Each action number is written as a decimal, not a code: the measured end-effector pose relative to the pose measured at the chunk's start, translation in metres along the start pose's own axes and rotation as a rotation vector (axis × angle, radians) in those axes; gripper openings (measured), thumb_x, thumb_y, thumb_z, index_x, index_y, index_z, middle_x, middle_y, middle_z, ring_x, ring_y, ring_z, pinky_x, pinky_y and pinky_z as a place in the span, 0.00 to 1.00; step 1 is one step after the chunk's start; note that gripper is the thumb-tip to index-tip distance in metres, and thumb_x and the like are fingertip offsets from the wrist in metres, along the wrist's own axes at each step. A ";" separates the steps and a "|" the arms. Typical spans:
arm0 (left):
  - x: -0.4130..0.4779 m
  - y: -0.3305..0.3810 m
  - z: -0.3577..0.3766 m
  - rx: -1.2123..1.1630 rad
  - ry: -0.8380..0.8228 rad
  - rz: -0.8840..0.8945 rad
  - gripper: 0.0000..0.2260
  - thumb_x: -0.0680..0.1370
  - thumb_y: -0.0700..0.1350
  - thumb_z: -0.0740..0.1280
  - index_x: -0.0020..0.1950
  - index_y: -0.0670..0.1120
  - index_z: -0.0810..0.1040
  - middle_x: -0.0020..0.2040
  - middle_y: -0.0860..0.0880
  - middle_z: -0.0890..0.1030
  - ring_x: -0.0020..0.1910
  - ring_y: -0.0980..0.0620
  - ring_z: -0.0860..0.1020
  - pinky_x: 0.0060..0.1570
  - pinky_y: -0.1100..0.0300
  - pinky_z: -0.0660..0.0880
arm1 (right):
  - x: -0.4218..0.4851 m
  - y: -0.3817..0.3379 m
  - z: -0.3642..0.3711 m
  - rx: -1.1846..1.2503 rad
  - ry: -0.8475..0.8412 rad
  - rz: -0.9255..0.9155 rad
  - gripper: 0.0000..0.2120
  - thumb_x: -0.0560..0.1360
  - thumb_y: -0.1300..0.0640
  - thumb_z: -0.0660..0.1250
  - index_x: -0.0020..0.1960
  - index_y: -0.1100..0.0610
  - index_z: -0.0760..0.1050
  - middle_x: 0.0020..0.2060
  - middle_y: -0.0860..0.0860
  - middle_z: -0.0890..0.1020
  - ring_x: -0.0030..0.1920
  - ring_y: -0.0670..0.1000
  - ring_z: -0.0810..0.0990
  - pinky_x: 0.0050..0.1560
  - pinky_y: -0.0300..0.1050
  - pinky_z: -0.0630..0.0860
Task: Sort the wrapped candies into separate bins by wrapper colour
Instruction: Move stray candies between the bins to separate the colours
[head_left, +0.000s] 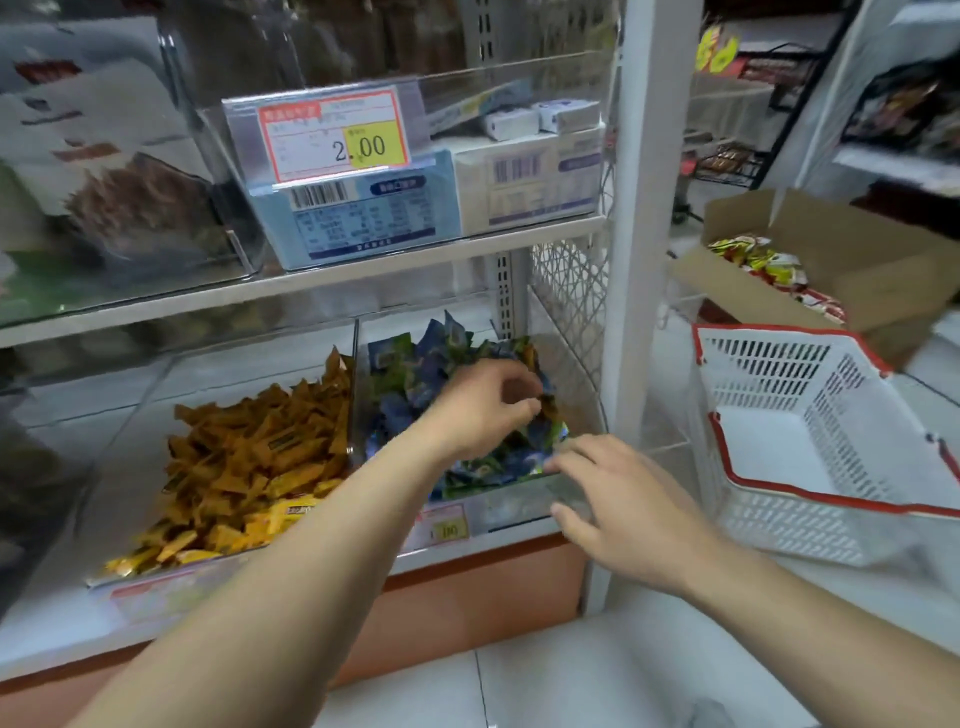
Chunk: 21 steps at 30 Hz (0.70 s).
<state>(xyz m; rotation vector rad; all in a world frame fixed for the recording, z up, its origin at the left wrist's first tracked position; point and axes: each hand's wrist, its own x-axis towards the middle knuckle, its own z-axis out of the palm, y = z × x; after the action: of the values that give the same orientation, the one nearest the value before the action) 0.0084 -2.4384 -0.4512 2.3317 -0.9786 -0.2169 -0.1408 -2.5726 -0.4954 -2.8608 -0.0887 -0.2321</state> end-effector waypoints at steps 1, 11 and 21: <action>0.010 0.003 0.008 -0.006 -0.050 -0.004 0.11 0.79 0.47 0.70 0.59 0.47 0.82 0.55 0.51 0.84 0.55 0.55 0.80 0.55 0.62 0.75 | -0.007 0.004 0.000 -0.005 0.030 0.009 0.23 0.78 0.45 0.63 0.71 0.49 0.70 0.67 0.46 0.72 0.68 0.49 0.69 0.68 0.46 0.68; 0.036 -0.007 0.045 0.039 -0.466 -0.018 0.11 0.77 0.54 0.71 0.55 0.49 0.82 0.52 0.50 0.83 0.45 0.57 0.76 0.44 0.64 0.71 | -0.039 0.040 0.011 -0.014 -0.097 -0.141 0.35 0.78 0.45 0.62 0.80 0.47 0.51 0.79 0.44 0.47 0.79 0.46 0.46 0.74 0.45 0.61; 0.038 -0.016 0.004 0.473 -0.408 -0.111 0.03 0.76 0.52 0.71 0.47 0.56 0.84 0.47 0.58 0.83 0.46 0.54 0.79 0.44 0.59 0.76 | -0.040 0.041 0.005 -0.018 -0.135 -0.170 0.28 0.78 0.43 0.62 0.76 0.43 0.59 0.80 0.44 0.43 0.79 0.44 0.40 0.73 0.47 0.63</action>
<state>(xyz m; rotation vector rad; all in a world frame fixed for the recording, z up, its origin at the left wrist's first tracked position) 0.0435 -2.4576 -0.4603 2.8467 -1.1946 -0.5789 -0.1762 -2.6124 -0.5178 -2.8862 -0.3591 -0.0720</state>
